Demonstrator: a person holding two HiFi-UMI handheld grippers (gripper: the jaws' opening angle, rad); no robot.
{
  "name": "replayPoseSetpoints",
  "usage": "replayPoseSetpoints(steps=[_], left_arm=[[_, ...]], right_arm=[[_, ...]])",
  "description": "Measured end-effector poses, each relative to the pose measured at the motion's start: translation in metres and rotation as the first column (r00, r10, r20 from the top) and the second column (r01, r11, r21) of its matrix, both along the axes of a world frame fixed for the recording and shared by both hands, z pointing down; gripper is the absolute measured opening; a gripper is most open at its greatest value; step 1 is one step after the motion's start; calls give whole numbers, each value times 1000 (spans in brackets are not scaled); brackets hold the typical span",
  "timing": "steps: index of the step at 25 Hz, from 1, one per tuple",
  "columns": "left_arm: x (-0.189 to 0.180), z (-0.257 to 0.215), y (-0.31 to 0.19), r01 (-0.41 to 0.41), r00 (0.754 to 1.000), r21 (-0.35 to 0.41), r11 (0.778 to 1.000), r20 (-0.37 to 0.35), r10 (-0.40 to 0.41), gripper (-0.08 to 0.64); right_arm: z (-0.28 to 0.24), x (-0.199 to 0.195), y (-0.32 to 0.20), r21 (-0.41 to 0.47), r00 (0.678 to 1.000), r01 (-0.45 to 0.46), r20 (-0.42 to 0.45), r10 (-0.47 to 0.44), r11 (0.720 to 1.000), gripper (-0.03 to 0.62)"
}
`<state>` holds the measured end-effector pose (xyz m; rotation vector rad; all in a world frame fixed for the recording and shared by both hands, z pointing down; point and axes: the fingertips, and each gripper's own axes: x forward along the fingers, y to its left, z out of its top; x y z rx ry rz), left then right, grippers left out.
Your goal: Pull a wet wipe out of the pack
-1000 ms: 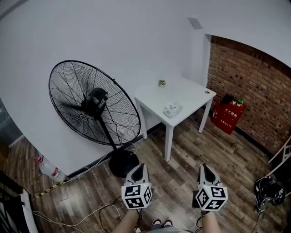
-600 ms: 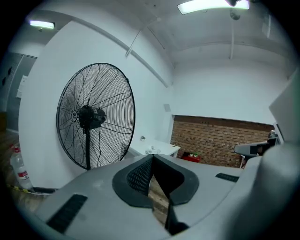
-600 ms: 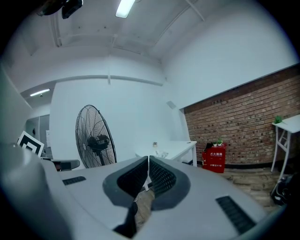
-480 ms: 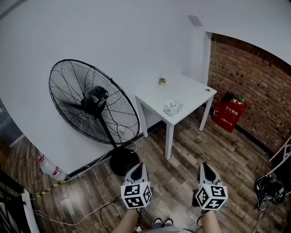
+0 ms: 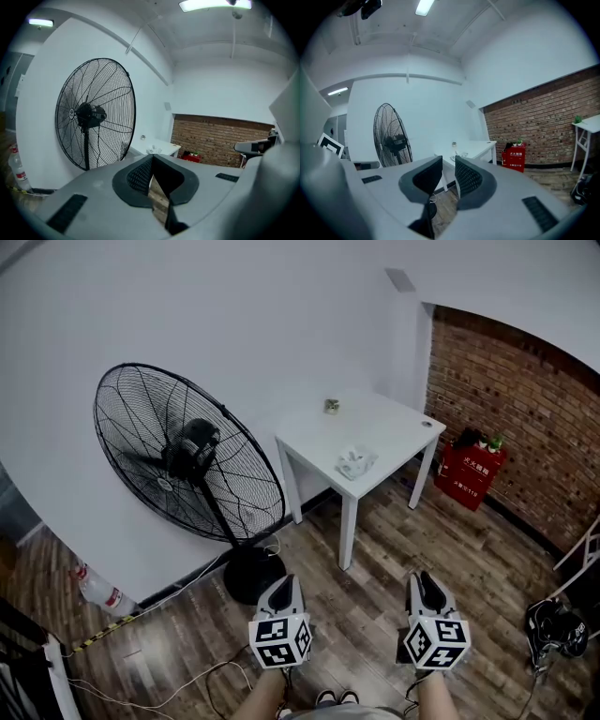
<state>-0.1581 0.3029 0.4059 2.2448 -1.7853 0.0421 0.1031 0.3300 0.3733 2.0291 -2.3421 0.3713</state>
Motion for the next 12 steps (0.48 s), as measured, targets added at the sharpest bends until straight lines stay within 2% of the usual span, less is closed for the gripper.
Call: replayPoseSetpoints(steps=[8,12], left_arm=[[-4,-1,-24,-30,1000,13,999,7,30,5],[-1,11,-38,-36,999,-18,999,-4,36,5]], right_arm=[[0,-4,-20,0,1000,-29,-1,29,1000,87],[7,-3,-33,-16,1000,-28,-3,28,999,89]])
